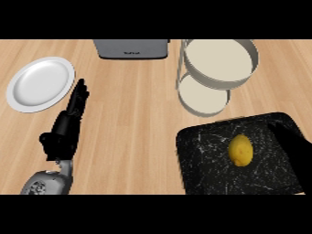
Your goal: Pick the lemon from the tray and place it in the tiered basket
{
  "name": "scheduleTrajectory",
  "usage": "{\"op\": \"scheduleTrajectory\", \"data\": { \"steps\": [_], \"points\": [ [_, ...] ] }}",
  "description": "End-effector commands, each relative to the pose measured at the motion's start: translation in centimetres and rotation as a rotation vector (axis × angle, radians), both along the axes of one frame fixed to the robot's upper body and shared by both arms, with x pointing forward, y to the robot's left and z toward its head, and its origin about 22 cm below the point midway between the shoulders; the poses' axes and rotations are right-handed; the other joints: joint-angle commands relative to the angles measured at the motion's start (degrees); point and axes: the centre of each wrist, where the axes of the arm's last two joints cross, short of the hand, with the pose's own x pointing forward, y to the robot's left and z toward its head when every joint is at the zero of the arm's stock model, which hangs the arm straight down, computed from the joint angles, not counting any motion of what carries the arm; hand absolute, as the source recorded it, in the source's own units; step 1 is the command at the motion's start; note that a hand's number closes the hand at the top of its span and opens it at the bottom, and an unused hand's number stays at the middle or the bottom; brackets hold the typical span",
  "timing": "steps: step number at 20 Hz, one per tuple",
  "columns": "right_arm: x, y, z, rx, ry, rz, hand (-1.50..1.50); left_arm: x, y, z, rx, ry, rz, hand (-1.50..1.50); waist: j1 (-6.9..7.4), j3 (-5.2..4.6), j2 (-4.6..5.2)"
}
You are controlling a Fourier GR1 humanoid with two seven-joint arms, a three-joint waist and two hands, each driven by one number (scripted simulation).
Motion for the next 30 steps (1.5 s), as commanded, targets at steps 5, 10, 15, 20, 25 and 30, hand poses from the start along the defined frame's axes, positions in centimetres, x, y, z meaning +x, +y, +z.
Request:
{"op": "scheduleTrajectory", "data": {
  "steps": [5,10,15,20,25,30],
  "points": [
    [-0.3,0.6,-2.6,0.033,-0.001,0.034,-1.5,1.3,0.0,0.9,-0.006,0.007,0.013,0.0,-0.05,-0.01,0.0],
    [2.2,0.4,-3.0,0.044,0.026,0.041,-1.5,-0.7,-0.3,0.6,0.01,-0.006,-0.008,0.0,0.27,-0.01,0.01],
    [1.7,1.9,-2.9,0.066,0.034,0.041,-1.5,2.1,-0.6,0.7,-0.004,-0.004,0.007,0.0,-0.01,-0.02,0.02],
    [3.2,-0.7,-3.6,0.075,0.062,0.037,-1.5,-0.4,-0.6,-0.2,-0.001,0.0,-0.004,0.0,0.13,-0.01,0.01],
    [2.7,-0.3,-5.2,0.053,0.067,0.041,-1.5,0.7,-1.2,0.7,-0.001,0.009,0.014,0.0,-0.02,-0.01,0.01],
    [5.0,0.6,-5.7,0.073,0.069,0.023,-1.5,-0.4,-0.5,-0.1,-0.007,0.006,0.006,0.0,0.13,-0.02,0.02]
  ]
}}
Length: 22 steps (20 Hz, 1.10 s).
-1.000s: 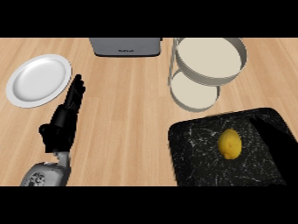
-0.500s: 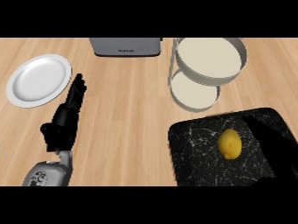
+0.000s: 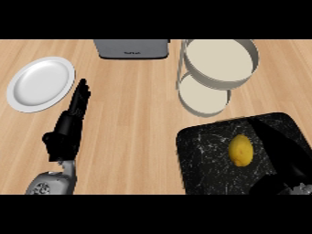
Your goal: Pick the lemon from the tray and place it in the tiered basket
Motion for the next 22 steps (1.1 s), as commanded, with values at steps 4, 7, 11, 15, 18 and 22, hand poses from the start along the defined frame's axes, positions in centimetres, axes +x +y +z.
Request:
{"op": "scheduleTrajectory", "data": {
  "steps": [4,7,11,15,18,22],
  "points": [
    [0.6,0.6,-1.8,0.018,-0.008,-0.006,-1.5,1.9,-0.6,-0.6,0.0,0.001,0.001,0.0,-0.09,-0.01,0.02],
    [-0.6,1.5,-1.3,0.016,0.011,-0.002,-1.5,0.5,-0.8,-0.1,-0.004,-0.008,-0.024,0.0,-0.09,-0.01,-0.02],
    [0.9,0.4,-1.3,0.039,-0.007,-0.016,-1.5,0.4,-0.7,-0.3,-0.007,-0.01,-0.007,0.0,-0.06,-0.01,0.0],
    [1.0,1.8,-5.5,0.055,-0.019,-0.009,-1.5,1.4,-0.6,0.0,0.022,-0.025,0.003,0.0,-0.06,0.0,0.05],
    [0.5,1.3,-3.9,0.078,-0.026,-0.035,-1.5,0.7,1.0,-0.9,0.006,0.007,-0.006,0.0,-0.05,-0.01,0.01],
    [1.8,2.4,-6.0,0.061,-0.124,-0.056,1.5,-0.6,-0.1,-0.1,0.012,0.007,-0.008,0.0,0.17,0.0,0.0]
  ]
}}
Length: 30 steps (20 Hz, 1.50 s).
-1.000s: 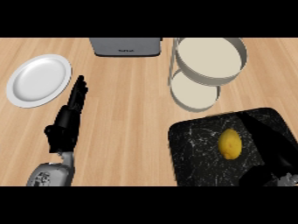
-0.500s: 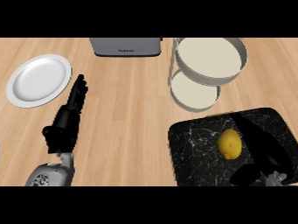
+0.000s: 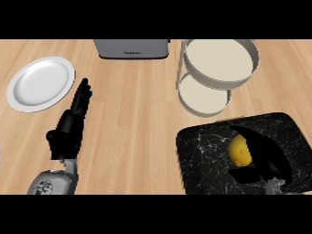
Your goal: Pick the lemon from the tray and place it in the tiered basket
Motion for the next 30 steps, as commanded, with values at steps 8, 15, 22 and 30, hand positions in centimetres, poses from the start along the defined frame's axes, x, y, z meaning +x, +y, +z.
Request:
{"op": "scheduleTrajectory", "data": {
  "steps": [8,15,22,30],
  "points": [
    [2.4,0.2,-2.8,-0.175,-0.176,0.037,1.5,0.4,-1.1,0.3,0.004,-0.009,0.009,0.0,0.14,0.01,0.03],
    [1.8,10.9,-1.4,-0.411,-0.082,0.141,1.5,0.5,-0.2,0.6,0.001,-0.002,-0.027,0.0,1.58,-0.13,0.02],
    [1.0,19.3,1.9,-0.562,-0.06,0.147,1.5,0.3,-0.4,0.5,-0.005,-0.016,-0.014,0.0,1.48,-0.01,0.01],
    [0.6,20.2,12.0,-0.484,-0.294,0.016,1.5,0.0,-0.3,-1.0,-0.001,0.003,0.002,0.0,0.17,-0.06,-0.28]
  ]
}}
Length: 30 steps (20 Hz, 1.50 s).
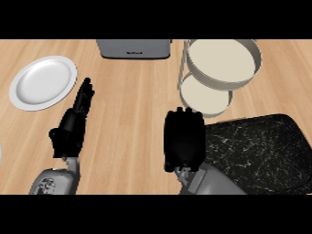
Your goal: Pick the lemon from the tray and place it in the tiered basket
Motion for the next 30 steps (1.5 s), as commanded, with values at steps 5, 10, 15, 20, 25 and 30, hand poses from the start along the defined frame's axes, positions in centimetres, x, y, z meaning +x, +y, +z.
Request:
{"op": "scheduleTrajectory", "data": {
  "steps": [5,10,15,20,25,30],
  "points": [
    [-1.2,-0.6,10.1,0.039,-0.168,-0.132,1.5,0.8,1.3,0.5,0.013,-0.008,0.01,0.0,-1.18,-0.01,-0.26],
    [-2.1,-1.3,13.8,0.057,-0.223,-0.152,1.5,-0.2,-0.3,0.3,0.004,-0.002,0.016,0.0,-1.15,-0.05,-0.63],
    [0.3,-1.7,16.3,0.248,-0.226,-0.154,1.5,0.2,0.3,-0.7,0.009,-0.014,-0.007,0.0,-0.04,-0.03,-0.04],
    [2.2,-2.0,19.5,0.315,-0.222,-0.163,1.5,0.1,1.0,0.9,0.016,0.002,-0.017,0.0,0.08,0.02,-0.1],
    [5.1,-3.2,18.8,0.337,-0.264,-0.193,1.5,0.1,-0.9,-0.2,0.002,-0.012,-0.007,0.0,-0.36,0.06,0.11],
    [8.7,-5.1,19.1,0.228,-0.27,-0.242,1.5,0.2,-0.4,1.4,0.004,-0.011,-0.002,0.0,-0.31,0.07,0.15]
  ]
}}
